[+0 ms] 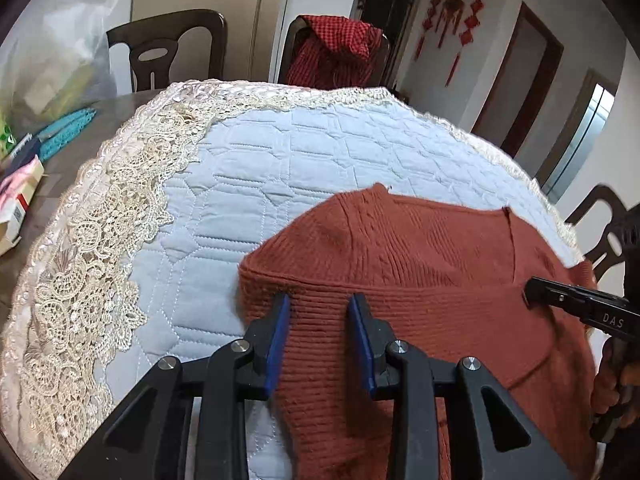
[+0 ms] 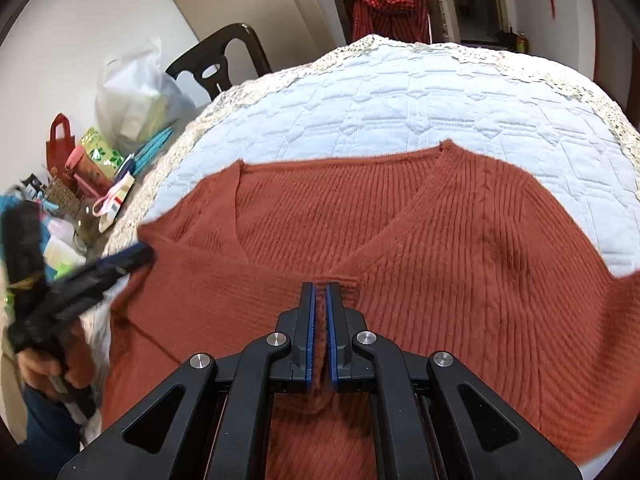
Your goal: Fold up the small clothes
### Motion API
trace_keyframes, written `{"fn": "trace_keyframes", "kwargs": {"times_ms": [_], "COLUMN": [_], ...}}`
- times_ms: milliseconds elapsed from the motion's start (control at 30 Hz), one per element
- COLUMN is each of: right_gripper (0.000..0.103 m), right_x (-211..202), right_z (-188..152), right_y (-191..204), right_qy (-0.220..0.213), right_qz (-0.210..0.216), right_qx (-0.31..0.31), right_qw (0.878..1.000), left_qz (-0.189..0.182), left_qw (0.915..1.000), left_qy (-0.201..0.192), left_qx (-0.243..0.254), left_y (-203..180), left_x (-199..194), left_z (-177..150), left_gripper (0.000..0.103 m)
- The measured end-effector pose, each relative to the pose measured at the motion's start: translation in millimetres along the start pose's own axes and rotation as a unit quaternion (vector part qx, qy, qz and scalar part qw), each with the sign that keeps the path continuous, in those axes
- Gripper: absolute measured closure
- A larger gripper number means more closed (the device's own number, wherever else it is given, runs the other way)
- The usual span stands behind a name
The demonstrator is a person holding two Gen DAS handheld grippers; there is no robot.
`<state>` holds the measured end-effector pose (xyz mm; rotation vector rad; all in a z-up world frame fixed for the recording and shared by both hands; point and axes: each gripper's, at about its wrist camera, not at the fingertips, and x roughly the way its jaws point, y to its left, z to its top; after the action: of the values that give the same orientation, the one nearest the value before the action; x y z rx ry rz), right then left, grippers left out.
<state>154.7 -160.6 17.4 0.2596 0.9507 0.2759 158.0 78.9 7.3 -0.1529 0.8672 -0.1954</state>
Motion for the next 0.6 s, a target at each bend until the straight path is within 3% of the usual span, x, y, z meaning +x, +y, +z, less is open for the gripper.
{"fn": "trace_keyframes", "kwargs": {"times_ms": [100,267,400,500,600], "right_gripper": [0.098,0.098,0.097,0.096,0.095], "right_x": [-15.4,-25.4,-14.4,-17.9,-25.0], "right_z": [-3.7,-30.1,-39.9,-37.7,-46.4], "right_y": [6.1,16.3,16.1,13.2,15.5], "right_qy": [-0.015,0.002,0.014,0.015,0.009], "right_qz": [-0.008,0.0,-0.012,-0.014,-0.024], "right_qx": [-0.017,-0.044,-0.061,-0.043,-0.061], "right_qw": [1.0,0.999,0.998,0.999,0.998], "left_qz": [0.007,-0.026,0.011,0.003,0.012], "left_qw": [0.9999,0.9994,0.9993,0.9999,0.9997], "left_qy": [-0.008,-0.015,0.009,0.005,0.0], "left_qx": [0.003,0.018,0.034,0.012,0.021], "left_y": [0.9,-8.1,-8.9,-3.6,-8.5], "left_x": [-16.0,-47.3,-34.5,-40.4,-47.4], "left_z": [-5.6,-34.3,-46.4,-47.6,-53.0], "left_gripper": [0.069,0.069,0.069,0.069,0.069]}}
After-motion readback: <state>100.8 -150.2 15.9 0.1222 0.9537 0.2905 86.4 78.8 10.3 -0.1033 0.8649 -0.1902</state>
